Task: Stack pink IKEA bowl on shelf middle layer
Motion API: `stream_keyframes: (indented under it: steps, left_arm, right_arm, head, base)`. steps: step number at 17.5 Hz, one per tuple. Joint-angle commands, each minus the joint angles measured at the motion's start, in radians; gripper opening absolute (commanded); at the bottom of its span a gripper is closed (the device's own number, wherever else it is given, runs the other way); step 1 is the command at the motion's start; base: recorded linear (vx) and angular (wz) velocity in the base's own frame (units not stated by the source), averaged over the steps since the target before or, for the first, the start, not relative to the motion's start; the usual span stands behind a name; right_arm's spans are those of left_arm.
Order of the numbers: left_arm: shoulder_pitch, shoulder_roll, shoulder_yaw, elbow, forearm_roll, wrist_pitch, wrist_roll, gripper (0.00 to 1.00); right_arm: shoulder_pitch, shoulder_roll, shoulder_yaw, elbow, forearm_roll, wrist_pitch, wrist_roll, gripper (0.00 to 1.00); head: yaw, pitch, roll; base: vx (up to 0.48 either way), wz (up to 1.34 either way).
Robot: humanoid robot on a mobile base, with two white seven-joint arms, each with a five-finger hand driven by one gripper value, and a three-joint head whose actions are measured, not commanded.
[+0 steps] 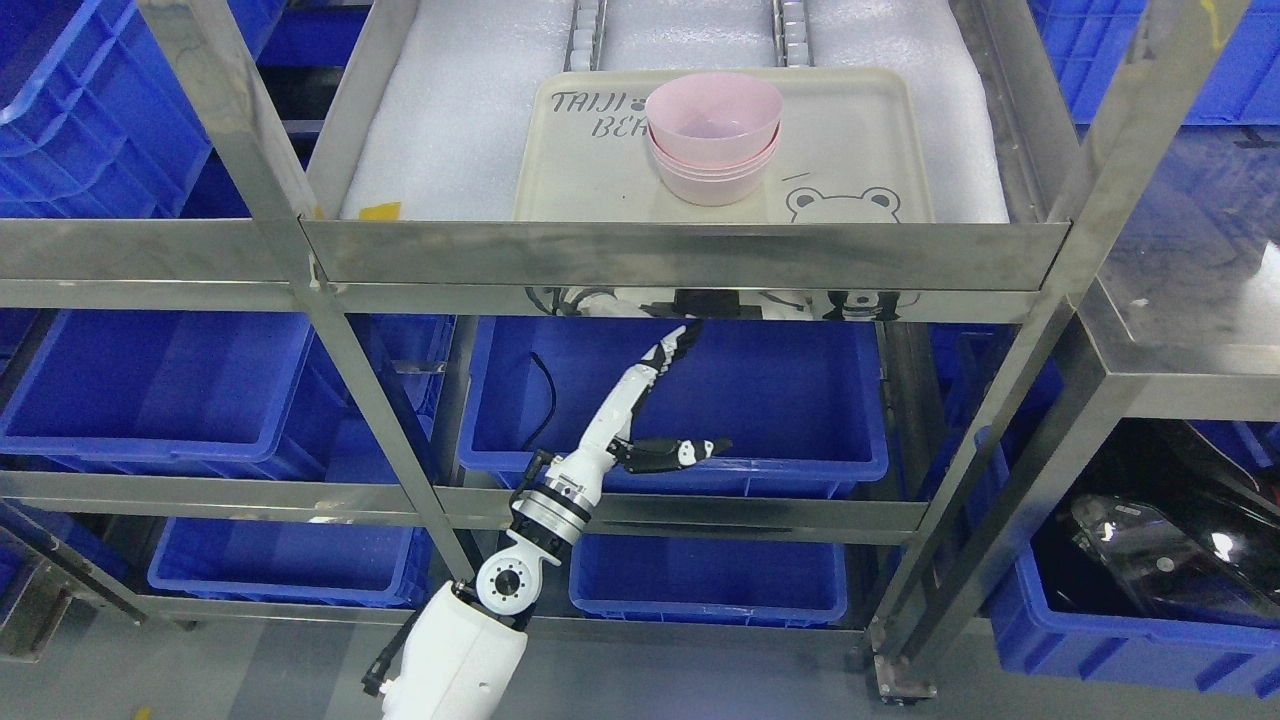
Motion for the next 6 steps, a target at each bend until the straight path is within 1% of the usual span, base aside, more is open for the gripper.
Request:
stream_keyframes:
  steps: [1, 3, 6]
  left_arm:
    - [0.025, 0.017, 0.144, 0.067, 0.082, 0.027, 0.053, 1.0]
    - [0.025, 0.017, 0.16, 0.064, 0.09, 0.055, 0.061, 1.0]
    - [0.019, 0.017, 0.161, 0.061, 0.102, 0.066, 0.061, 1.0]
  right_arm:
    - [0.023, -0.017, 0.0, -0.017, 0.0, 0.001, 0.0, 1.0]
    - [0.023, -0.017, 0.0, -0.017, 0.0, 0.001, 0.0, 1.0]
    - [0.023, -0.017, 0.0, -0.017, 0.0, 0.001, 0.0, 1.0]
  head:
    - [0.0, 0.0, 0.0]
    - [0.0, 0.0, 0.0]
    - [0.0, 0.0, 0.0]
  base:
    - [0.009, -0.02]
    - [0.005, -0.01]
    - [0.001, -0.01]
